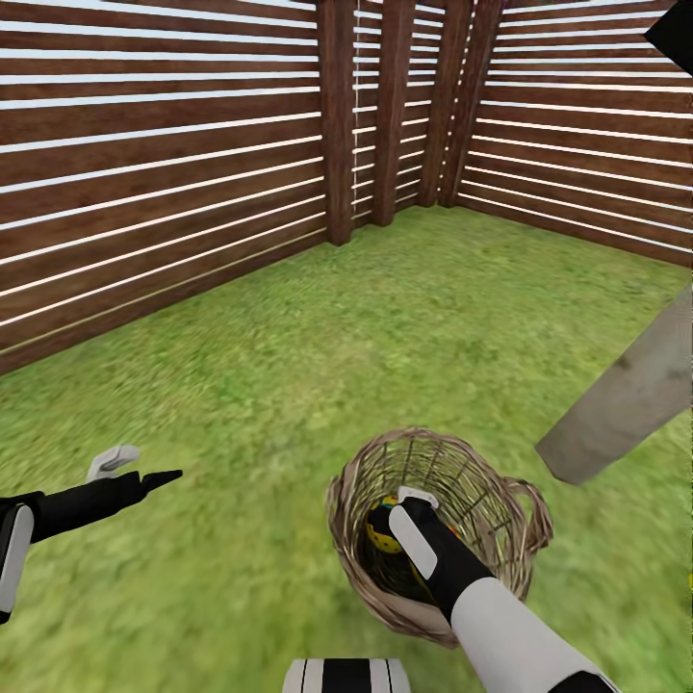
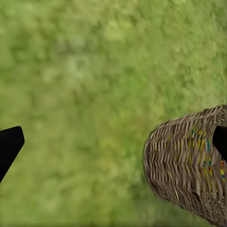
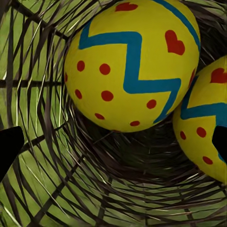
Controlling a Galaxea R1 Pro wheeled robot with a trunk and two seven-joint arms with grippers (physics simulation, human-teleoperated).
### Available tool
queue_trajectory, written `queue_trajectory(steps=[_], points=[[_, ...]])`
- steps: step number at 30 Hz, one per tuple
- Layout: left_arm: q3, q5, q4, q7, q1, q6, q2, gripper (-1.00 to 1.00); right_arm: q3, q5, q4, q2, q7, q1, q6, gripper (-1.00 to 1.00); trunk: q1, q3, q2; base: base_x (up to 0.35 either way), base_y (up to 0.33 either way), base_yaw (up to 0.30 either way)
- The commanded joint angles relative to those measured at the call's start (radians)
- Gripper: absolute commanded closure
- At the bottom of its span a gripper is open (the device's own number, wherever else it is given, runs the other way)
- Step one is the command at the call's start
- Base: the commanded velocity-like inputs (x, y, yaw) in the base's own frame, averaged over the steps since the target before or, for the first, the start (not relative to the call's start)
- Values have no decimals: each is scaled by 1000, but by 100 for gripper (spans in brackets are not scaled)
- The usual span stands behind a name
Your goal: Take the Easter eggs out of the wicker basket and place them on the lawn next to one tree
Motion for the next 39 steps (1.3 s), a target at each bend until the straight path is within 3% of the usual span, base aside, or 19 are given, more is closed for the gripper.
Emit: queue_trajectory(steps=[1,12,24,34,39], points=[[1,7,0,1,0,9,0,-100,2,-7,-1,0,-8,-1,2,-100,0,-1,0,4,14,-121],[1,7,0,1,0,9,0,-100,2,-7,-1,0,-8,-1,2,-100,0,1,0,32,34,-84],[1,7,0,1,0,9,0,-100,5,4,-3,0,-5,1,-35,-100,5,-45,-3,0,0,-1],[0,8,12,-21,3,10,0,-100,12,31,6,0,33,-21,-75,-100,5,-45,-3,0,0,0],[-5,8,12,-12,3,10,-14,-100,9,27,-10,-9,18,-14,-69,-100,7,-65,-4,0,0,0]])
